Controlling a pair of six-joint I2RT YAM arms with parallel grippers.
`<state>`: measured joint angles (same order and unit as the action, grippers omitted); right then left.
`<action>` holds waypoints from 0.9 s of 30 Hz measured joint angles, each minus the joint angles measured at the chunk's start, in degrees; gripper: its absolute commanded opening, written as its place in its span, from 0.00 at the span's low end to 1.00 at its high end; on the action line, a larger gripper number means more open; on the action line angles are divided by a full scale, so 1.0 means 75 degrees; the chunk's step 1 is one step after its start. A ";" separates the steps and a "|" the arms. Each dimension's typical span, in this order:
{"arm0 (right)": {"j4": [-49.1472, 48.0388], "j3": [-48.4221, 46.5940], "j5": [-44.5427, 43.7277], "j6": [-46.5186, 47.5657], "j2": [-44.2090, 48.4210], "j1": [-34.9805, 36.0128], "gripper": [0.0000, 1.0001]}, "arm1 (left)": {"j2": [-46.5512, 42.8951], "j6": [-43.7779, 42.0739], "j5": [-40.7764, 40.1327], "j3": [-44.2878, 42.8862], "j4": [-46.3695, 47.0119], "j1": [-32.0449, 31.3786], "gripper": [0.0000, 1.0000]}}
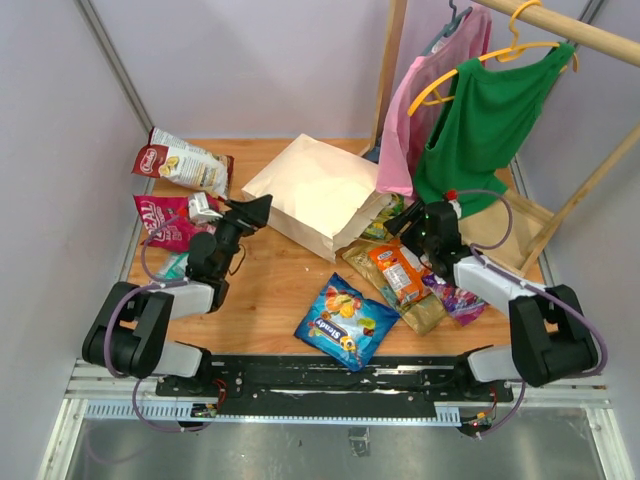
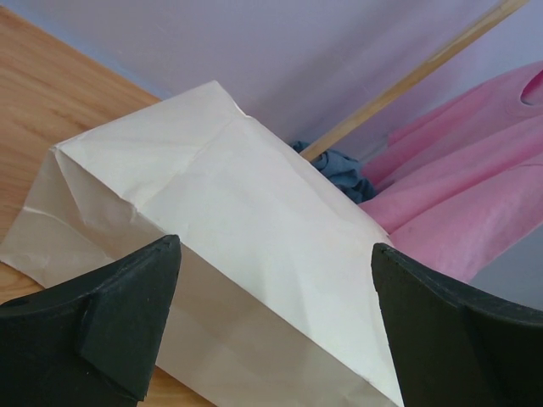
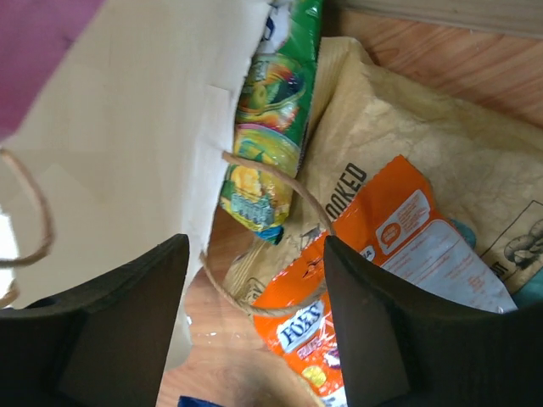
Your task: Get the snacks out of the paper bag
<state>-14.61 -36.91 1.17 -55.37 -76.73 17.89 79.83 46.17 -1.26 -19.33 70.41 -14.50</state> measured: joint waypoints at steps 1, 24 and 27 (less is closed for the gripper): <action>-0.0055 0.0000 0.0017 -0.0079 -0.0166 0.0000 0.65 | -0.0108 -0.0044 -0.0029 0.0032 -0.0085 0.0000 0.98; 0.0309 0.0085 -0.0093 -0.0067 0.0125 -0.0006 0.57 | -0.1189 -0.0504 -0.0364 0.0286 -0.1032 0.0000 0.98; 0.0536 0.0143 -0.0358 0.0117 0.0784 -0.0006 0.57 | -0.1241 -0.0519 -0.0370 0.0286 -0.1035 0.0000 0.98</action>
<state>-10.59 -35.83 -1.52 -54.50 -70.85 17.85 70.52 42.28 -4.03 -17.19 62.65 -14.50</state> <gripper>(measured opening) 0.571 0.980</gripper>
